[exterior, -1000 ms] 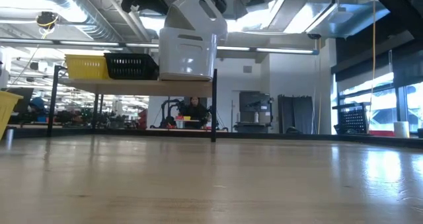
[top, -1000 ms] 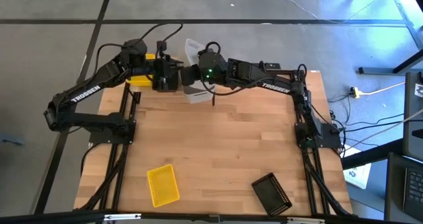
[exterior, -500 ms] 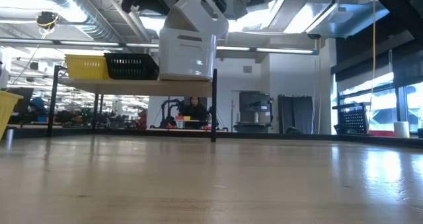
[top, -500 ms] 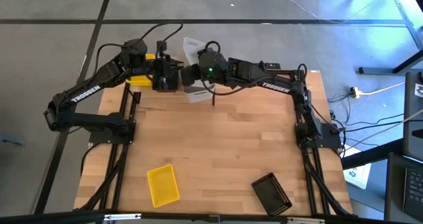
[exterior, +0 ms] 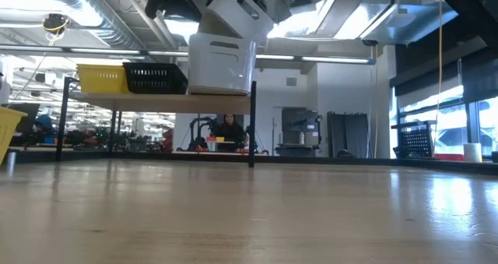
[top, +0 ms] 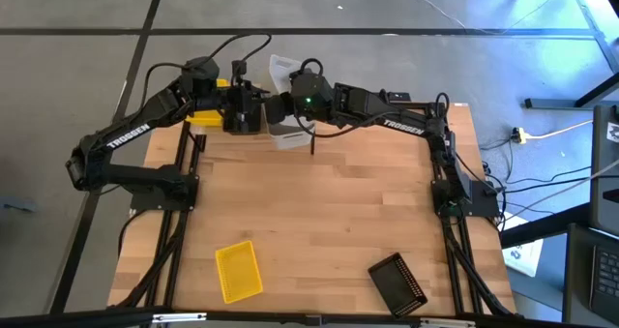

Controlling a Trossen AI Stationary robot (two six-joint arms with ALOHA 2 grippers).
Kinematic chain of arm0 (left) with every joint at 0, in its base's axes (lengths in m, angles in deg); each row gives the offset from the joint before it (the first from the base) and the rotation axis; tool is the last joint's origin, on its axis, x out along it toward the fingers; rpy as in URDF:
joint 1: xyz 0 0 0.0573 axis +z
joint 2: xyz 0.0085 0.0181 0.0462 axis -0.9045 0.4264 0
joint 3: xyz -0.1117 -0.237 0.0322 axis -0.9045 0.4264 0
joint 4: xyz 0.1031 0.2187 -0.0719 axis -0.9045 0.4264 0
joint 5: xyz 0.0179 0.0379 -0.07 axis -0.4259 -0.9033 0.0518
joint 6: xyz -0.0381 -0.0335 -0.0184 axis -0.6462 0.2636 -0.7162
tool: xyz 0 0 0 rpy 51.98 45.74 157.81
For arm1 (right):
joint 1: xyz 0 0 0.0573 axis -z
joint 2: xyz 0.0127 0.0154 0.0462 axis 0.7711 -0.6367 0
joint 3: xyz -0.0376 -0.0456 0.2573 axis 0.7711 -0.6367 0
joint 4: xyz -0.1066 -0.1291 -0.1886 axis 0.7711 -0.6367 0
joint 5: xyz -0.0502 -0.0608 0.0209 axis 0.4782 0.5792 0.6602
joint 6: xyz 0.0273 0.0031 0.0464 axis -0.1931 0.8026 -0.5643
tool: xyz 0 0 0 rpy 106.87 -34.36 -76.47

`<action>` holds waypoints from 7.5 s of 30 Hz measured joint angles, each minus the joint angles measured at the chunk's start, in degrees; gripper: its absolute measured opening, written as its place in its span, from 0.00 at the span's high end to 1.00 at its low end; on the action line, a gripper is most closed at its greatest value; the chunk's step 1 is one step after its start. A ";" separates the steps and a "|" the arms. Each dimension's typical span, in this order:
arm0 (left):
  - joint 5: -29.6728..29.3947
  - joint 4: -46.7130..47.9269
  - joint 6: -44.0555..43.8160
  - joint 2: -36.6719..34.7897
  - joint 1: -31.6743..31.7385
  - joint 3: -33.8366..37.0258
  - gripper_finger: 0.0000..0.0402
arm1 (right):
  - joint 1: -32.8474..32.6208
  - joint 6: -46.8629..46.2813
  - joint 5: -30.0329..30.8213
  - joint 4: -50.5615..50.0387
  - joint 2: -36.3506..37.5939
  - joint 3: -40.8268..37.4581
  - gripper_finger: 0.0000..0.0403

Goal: Stack baskets on shelf by color
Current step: Stack the gray bin on top of the other gray bin on the shelf

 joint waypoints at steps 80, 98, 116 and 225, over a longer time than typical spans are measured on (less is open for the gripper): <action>1.25 0.74 2.78 0.21 0.53 0.00 0.84 | 1.51 1.98 -6.45 1.63 0.00 0.44 0.92; 1.52 1.25 2.89 0.26 0.47 0.04 0.84 | 2.08 2.77 -9.25 1.41 0.00 0.46 0.72; 1.18 3.34 4.61 0.15 0.52 0.01 0.84 | 3.58 5.19 -16.15 2.90 -0.04 0.35 0.72; 8.22 1.77 -32.78 7.78 -8.41 0.02 0.85 | 5.49 36.87 -16.65 -28.05 9.97 -0.07 0.72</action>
